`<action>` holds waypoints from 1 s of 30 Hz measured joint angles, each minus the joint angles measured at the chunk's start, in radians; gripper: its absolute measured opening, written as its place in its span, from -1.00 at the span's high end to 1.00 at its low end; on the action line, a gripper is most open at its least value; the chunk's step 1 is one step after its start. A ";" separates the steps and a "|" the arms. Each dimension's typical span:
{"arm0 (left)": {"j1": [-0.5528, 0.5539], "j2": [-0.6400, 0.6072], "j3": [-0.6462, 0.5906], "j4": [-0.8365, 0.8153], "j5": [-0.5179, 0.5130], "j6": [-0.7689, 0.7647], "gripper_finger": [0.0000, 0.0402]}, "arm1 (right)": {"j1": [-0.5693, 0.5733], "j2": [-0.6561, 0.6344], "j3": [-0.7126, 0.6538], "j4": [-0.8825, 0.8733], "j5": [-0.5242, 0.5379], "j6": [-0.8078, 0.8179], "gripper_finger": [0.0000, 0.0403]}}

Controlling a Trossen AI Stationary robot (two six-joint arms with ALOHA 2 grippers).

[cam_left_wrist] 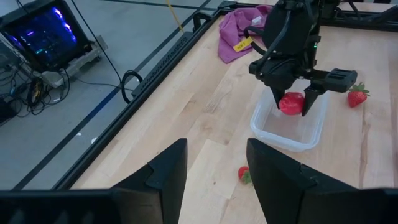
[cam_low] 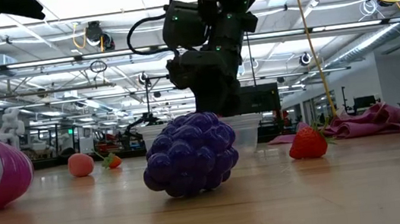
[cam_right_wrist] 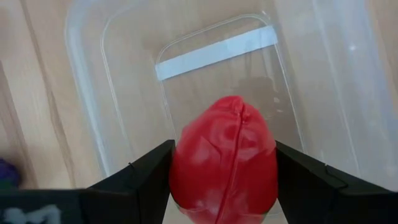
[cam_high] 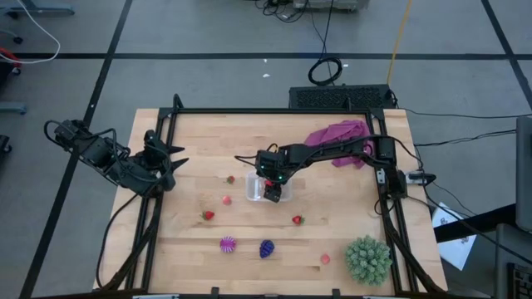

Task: Pick and placing Produce into tupperware
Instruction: Put the red dragon fruit into the transparent container

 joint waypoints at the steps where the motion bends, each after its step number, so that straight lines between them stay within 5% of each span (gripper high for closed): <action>1: 0.000 0.000 0.000 0.000 0.000 0.000 0.15 | 0.000 0.000 0.000 0.000 0.000 0.000 -0.17; 30: 0.000 0.000 0.000 0.006 -0.001 -0.001 0.15 | 0.006 0.000 0.000 0.014 0.000 0.027 -0.17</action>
